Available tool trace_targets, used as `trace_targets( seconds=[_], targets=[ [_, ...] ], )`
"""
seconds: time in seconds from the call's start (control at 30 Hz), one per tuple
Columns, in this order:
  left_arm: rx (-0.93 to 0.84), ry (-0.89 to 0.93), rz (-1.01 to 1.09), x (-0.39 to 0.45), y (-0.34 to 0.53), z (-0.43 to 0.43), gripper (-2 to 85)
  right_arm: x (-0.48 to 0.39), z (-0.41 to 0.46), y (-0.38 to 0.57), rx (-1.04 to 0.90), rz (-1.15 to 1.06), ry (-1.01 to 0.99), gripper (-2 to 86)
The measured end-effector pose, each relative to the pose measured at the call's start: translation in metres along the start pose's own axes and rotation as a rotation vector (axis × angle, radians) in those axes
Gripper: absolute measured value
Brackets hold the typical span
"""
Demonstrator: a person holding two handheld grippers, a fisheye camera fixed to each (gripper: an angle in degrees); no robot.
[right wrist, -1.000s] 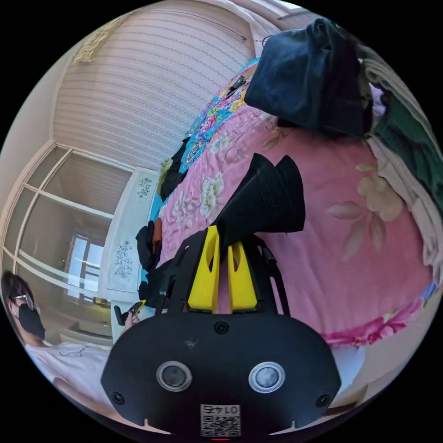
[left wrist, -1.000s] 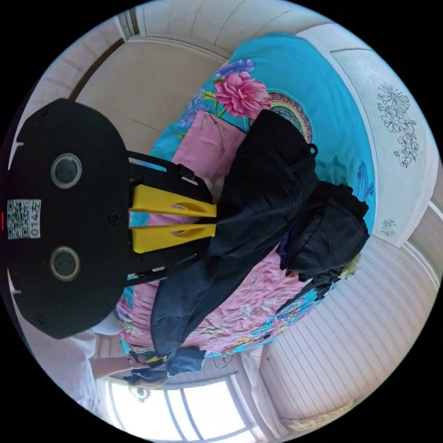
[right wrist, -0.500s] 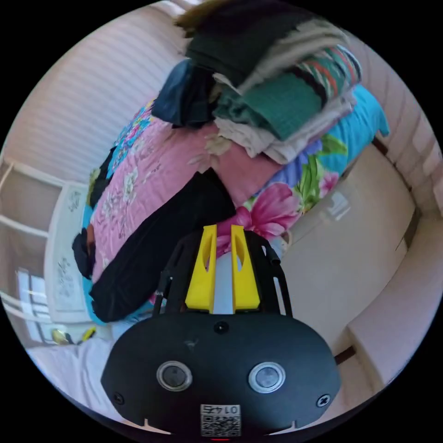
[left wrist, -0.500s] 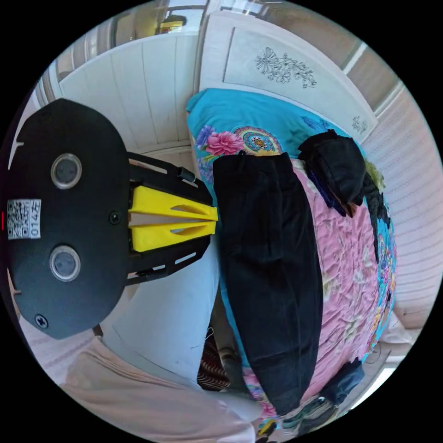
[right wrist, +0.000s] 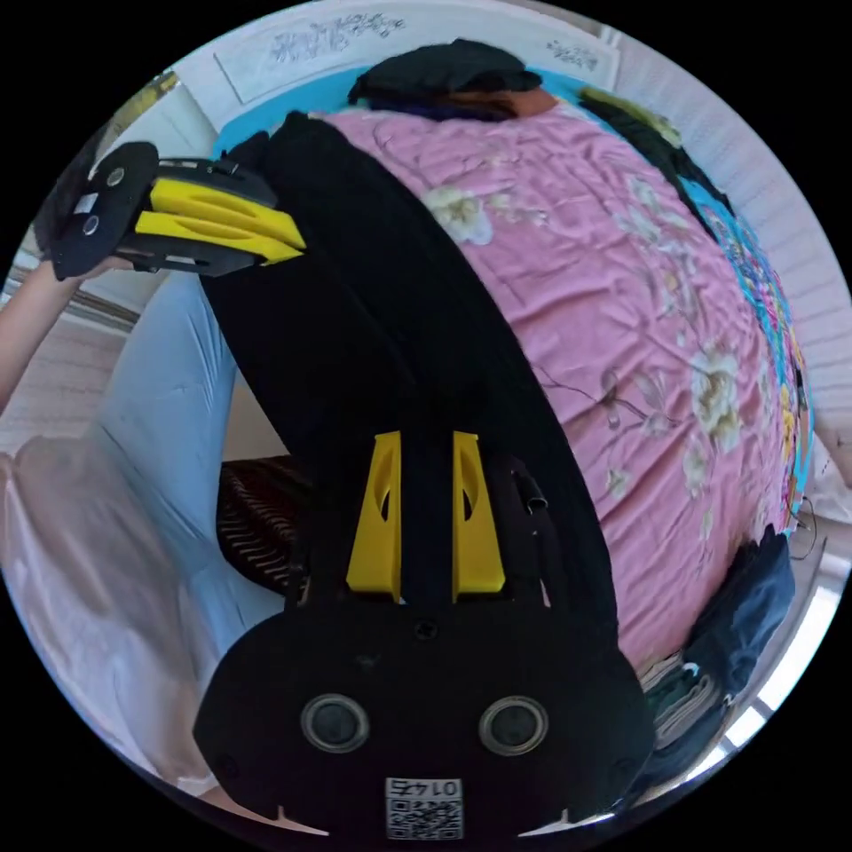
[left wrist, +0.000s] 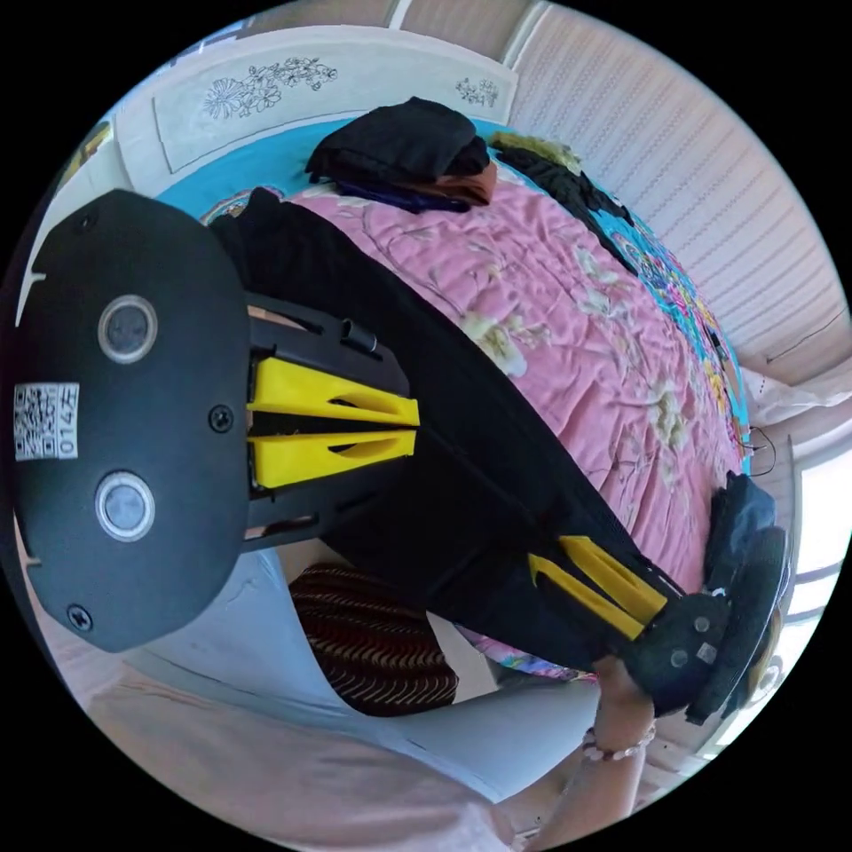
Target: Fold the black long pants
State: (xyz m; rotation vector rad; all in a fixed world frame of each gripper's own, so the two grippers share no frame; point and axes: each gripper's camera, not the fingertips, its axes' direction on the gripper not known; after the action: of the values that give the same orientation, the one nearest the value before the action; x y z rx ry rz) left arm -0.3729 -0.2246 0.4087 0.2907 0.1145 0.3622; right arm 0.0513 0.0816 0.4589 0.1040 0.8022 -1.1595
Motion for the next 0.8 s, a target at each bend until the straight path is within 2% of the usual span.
trace_targets(
  seconds=[0.1, 0.3, 0.5, 0.7, 0.8],
  targets=[
    [-0.142, 0.089, 0.016, 0.007, -0.031, 0.035, 6.0, -0.017, 0.005, -0.035, -0.062, -0.004, 0.031, 9.0],
    [-0.073, 0.180, -0.013, 0.002, -0.049, 0.035, 6.3, -0.033, -0.007, -0.079, -0.087, 0.014, -0.018, 8.8],
    [-0.037, 0.142, 0.027, 0.012, -0.062, 0.028, 6.4, -0.053, -0.020, -0.102, -0.071, -0.004, 0.001, 8.4],
    [-0.119, 0.121, 0.101, 0.019, -0.085, 0.028, 5.7, -0.069, -0.031, -0.112, -0.049, 0.004, 0.022, 6.8],
    [-0.142, 0.097, 0.158, 0.024, -0.093, 0.027, 2.4, -0.074, -0.037, -0.113, -0.034, -0.003, 0.022, 3.9]
  ],
)
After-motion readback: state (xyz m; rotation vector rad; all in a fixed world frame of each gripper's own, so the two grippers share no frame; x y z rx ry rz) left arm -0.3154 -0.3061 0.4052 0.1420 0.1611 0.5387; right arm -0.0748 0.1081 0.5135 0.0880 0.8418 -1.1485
